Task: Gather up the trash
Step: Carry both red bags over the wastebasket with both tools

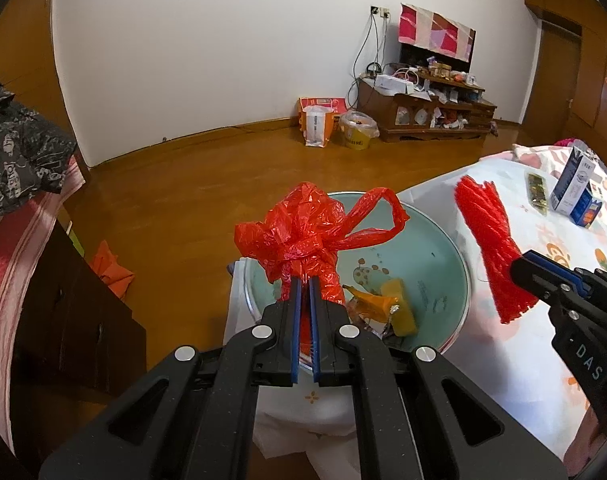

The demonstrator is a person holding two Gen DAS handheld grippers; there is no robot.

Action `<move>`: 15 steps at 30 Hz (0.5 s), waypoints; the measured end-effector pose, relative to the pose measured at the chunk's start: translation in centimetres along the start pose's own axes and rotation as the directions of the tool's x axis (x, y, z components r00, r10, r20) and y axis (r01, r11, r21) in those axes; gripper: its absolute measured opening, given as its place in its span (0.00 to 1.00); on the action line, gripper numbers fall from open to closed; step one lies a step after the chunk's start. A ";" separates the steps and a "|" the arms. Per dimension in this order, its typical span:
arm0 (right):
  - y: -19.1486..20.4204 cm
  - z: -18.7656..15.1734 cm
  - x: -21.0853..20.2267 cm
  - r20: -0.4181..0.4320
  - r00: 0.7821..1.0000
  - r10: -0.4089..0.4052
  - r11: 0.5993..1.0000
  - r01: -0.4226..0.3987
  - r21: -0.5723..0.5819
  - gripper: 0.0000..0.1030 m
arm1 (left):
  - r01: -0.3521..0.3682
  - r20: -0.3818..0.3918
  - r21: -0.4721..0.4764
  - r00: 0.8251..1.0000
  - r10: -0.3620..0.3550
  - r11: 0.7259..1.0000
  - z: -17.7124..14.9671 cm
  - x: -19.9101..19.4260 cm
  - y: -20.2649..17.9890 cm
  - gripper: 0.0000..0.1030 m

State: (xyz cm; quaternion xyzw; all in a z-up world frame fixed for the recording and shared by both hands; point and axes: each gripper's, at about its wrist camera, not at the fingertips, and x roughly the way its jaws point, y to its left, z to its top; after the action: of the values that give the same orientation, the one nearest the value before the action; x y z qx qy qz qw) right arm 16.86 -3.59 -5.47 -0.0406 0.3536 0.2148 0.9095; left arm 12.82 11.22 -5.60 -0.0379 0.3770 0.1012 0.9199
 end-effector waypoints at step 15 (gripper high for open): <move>-0.7 0.2 2.5 -0.027 0.999 0.020 1.000 -0.019 0.010 0.10 | 0.009 -0.048 0.009 0.999 -0.008 1.000 1.0 3.3 -1.1 0.04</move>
State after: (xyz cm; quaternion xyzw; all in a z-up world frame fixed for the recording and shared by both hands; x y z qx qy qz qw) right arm 18.89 -3.27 -7.01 -0.0356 0.3673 0.2213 0.9027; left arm 16.02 10.85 -7.25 -0.0378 0.3991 0.0947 0.9112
